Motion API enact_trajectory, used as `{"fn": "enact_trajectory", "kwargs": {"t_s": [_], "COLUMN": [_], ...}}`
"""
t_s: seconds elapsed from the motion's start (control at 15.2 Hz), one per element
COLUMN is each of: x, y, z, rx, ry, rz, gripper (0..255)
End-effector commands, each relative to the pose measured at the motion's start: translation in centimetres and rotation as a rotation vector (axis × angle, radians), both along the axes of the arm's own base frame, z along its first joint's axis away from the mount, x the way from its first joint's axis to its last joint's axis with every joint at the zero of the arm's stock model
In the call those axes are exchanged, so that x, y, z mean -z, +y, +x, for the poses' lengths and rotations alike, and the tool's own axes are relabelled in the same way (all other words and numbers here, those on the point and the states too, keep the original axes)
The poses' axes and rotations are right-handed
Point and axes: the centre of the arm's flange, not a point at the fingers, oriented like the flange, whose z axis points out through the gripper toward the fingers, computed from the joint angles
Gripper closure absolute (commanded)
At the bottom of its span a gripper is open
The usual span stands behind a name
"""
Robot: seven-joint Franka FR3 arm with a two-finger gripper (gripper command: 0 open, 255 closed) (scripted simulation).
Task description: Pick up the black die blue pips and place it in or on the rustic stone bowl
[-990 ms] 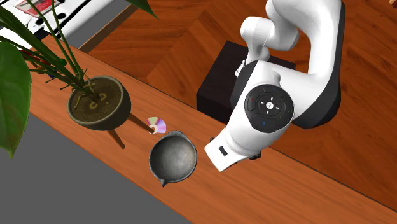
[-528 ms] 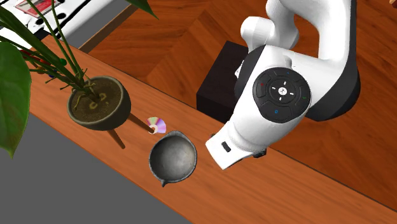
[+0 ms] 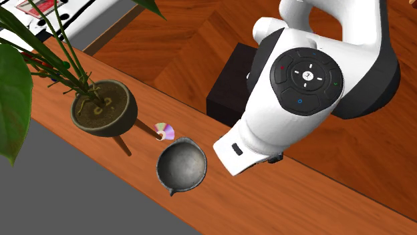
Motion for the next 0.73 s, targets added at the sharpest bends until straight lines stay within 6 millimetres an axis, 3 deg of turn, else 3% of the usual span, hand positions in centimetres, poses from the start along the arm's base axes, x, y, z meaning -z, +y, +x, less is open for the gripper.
{"fn": "enact_trajectory", "kwargs": {"t_s": [0.0, 0.66], "x": [-0.2, 0.0], "y": [-1.8, -13.6], "z": [0.8, 6.8], "rx": [0.0, 0.0], "ry": [0.0, 0.0], "rz": [0.0, 0.0], "gripper": [255, 255]}}
